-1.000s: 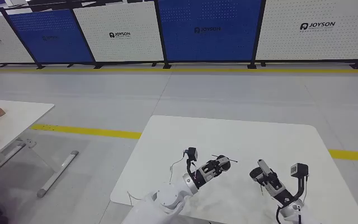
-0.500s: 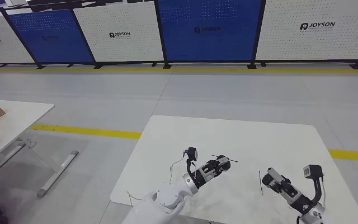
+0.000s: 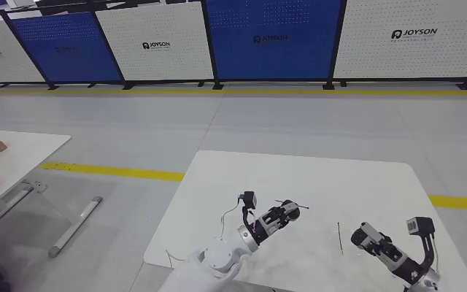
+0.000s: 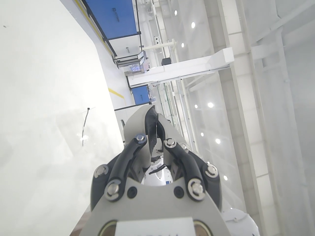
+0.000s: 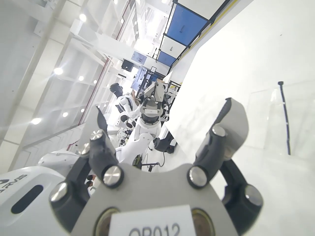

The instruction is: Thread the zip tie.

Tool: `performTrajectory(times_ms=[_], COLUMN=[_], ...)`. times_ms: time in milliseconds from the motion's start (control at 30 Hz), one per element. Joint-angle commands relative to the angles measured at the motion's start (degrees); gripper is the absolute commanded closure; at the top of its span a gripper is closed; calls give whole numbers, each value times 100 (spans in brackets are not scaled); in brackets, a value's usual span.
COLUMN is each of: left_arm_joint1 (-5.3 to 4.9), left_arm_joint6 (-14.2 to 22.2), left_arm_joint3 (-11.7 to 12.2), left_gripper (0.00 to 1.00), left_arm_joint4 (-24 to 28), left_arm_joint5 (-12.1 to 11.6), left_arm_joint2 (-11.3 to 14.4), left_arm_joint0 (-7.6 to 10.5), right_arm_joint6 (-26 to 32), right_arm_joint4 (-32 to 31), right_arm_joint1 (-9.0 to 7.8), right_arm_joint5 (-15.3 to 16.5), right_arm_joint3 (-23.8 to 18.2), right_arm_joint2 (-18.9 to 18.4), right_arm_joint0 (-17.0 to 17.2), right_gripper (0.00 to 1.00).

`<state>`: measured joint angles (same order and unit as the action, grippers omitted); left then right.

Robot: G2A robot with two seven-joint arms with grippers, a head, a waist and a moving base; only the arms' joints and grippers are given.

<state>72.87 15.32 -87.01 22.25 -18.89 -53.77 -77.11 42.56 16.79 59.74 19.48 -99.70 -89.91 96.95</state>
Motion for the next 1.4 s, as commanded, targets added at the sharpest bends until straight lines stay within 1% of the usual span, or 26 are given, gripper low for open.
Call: performTrajectory(times_ms=[0,67,100,133,233,267,333,367,400,667,733,767,800,867,933,1000,1067,1100,1167,1233,1267,1300,1367], left_arm_joint1=[-28,-71,-93,-127,-193,-217,-249,-266,-271,-271,-265,-261,-257,-250,-240,-231,-217,-210,-192,-181,-176,-173,-164], left_arm_joint6=[304,340,401,451,518,561,631,615,597,597,573,580,641,701,785,855,894,891,790,751,719,703,650], left_arm_joint3=[-272,-566,-775,-1075,-1749,-1990,-2254,-2376,-2426,-2426,-2476,-2521,-2589,-2874,-3174,-3322,-3393,-3388,-3299,-3087,-2905,-2774,-2504], left_gripper=[100,100,100,100,100,100,100,100,100,100,100,100,100,100,100,100,100,100,100,100,100,100,100], left_arm_joint4=[286,224,259,252,151,111,49,-65,-103,-103,-89,-88,-30,50,115,46,-42,-102,-246,-321,-395,-444,-504], left_arm_joint5=[19,-58,-53,-59,-59,-59,-19,21,49,49,67,13,-59,-59,-59,-59,-59,-59,-59,-59,-50,-17,150], left_arm_joint2=[-98,-264,-335,-466,-723,-795,-882,-934,-945,-945,-907,-876,-833,-857,-931,-1008,-1061,-1082,-1110,-1085,-1058,-1026,-955], left_arm_joint0=[-60,-170,-253,-364,-639,-763,-910,-981,-1013,-1013,-991,-981,-985,-1000,-1109,-1220,-1319,-1348,-1385,-1377,-1348,-1311,-1207], right_arm_joint6=[0,0,0,0,0,0,0,0,0,0,0,0,0,0,0,0,0,0,0,0,0,0,0], right_arm_joint4=[0,0,0,0,0,0,0,0,0,0,0,0,0,0,0,0,0,0,0,0,0,0,0], right_arm_joint1=[0,0,0,0,0,0,0,0,0,0,0,0,0,0,0,0,0,0,0,0,0,0,0], right_arm_joint5=[0,0,0,0,0,0,0,0,0,0,0,0,0,0,0,0,0,0,0,0,0,0,0], right_arm_joint3=[0,0,0,0,0,0,0,0,0,0,0,0,0,0,0,0,0,0,0,0,0,0,0], right_arm_joint2=[0,0,0,0,0,0,0,0,0,0,0,0,0,0,0,0,0,0,0,0,0,0,0], right_arm_joint0=[0,0,0,0,0,0,0,0,0,0,0,0,0,0,0,0,0,0,0,0,0,0,0], right_gripper=[0,0,0,0,0,0,0,0,0,0,0,0,0,0,0,0,0,0,0,0,0,0,0])
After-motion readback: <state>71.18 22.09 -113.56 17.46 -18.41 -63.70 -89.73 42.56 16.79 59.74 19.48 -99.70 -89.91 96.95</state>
